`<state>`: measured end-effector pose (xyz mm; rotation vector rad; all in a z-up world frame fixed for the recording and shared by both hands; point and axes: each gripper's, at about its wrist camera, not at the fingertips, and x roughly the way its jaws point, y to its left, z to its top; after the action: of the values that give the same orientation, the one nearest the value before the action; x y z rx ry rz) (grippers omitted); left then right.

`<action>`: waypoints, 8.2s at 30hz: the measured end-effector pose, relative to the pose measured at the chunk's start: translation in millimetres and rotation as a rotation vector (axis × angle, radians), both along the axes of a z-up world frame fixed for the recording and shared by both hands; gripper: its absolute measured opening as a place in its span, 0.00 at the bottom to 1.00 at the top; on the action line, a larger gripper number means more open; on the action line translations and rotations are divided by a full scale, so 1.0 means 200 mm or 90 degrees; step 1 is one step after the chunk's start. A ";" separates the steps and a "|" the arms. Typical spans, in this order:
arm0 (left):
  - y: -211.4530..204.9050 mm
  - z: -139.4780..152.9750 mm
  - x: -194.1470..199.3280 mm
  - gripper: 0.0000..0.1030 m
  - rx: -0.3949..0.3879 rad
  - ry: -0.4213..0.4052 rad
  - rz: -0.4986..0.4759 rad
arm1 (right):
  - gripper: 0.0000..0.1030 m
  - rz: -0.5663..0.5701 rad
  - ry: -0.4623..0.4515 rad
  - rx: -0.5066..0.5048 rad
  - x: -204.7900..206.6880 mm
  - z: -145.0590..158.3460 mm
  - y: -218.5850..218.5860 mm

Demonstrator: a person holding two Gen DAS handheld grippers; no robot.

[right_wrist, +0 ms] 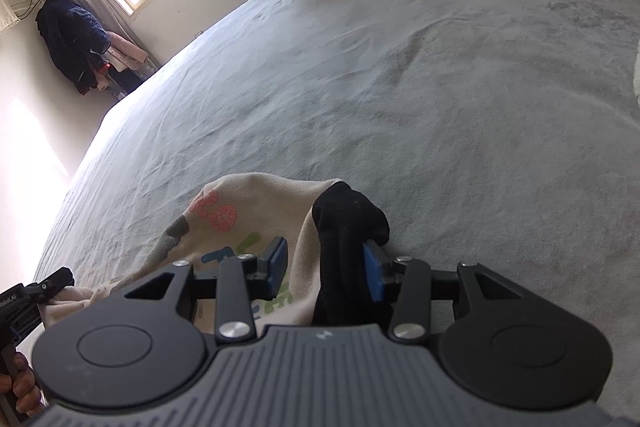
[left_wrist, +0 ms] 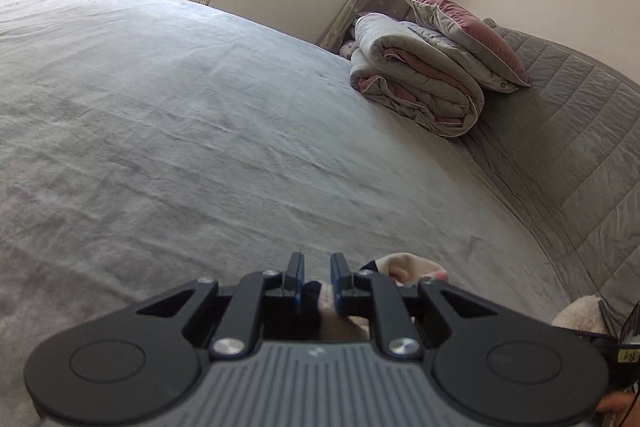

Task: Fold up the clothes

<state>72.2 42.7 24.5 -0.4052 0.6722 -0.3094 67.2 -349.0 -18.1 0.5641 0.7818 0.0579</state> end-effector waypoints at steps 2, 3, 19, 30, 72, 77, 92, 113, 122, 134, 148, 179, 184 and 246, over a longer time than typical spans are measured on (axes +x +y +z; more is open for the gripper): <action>-0.02 -0.01 -0.03 0.13 -0.022 0.014 -0.032 | 0.57 0.001 -0.008 0.004 -0.02 0.02 0.00; -0.04 -0.03 -0.04 0.13 -0.026 0.020 -0.045 | 0.59 0.005 -0.015 0.003 -0.02 0.04 0.01; -0.19 -0.21 -0.19 0.11 -0.079 0.106 -0.210 | 0.61 0.112 -0.041 0.015 0.03 0.07 0.34; -0.14 -0.18 -0.24 0.43 -0.095 0.090 -0.233 | 0.61 0.152 0.013 0.004 0.14 -0.05 0.56; -0.22 -0.40 0.26 0.83 0.002 0.147 -0.074 | 0.48 0.164 -0.007 0.037 -0.16 -0.02 0.16; -0.29 -0.39 0.25 0.62 0.061 0.128 -0.089 | 0.67 0.094 -0.060 -0.027 -0.20 0.06 0.04; -0.39 -0.36 0.21 0.37 0.134 0.082 -0.111 | 0.67 0.051 0.050 -0.093 -0.14 -0.12 0.00; -0.23 -0.12 0.27 0.83 0.046 -0.010 0.006 | 0.68 0.057 0.057 -0.069 -0.13 -0.13 -0.06; -0.35 -0.27 0.40 0.56 0.025 0.102 -0.101 | 0.68 0.042 0.054 -0.066 -0.12 -0.13 -0.11; -0.48 -0.39 0.43 0.09 0.109 0.162 -0.147 | 0.15 0.088 0.036 -0.079 -0.07 -0.15 -0.03; -0.18 -0.04 0.36 0.08 0.267 -0.004 0.017 | 0.10 0.026 -0.108 -0.272 0.00 0.11 0.12; 0.11 -0.13 0.87 0.11 0.314 -0.040 0.163 | 0.14 0.069 -0.137 -0.440 0.89 -0.01 0.53; 0.12 -0.15 0.84 0.19 0.294 -0.012 0.152 | 0.25 0.075 -0.108 -0.415 0.88 -0.04 0.54; 0.19 -0.44 0.06 0.21 0.030 0.119 0.037 | 0.65 0.356 -0.011 -0.304 -0.19 -0.22 0.95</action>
<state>83.5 80.1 -64.0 -0.4112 0.8475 -0.2014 29.0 -159.1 -62.9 -0.1175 0.8818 0.3795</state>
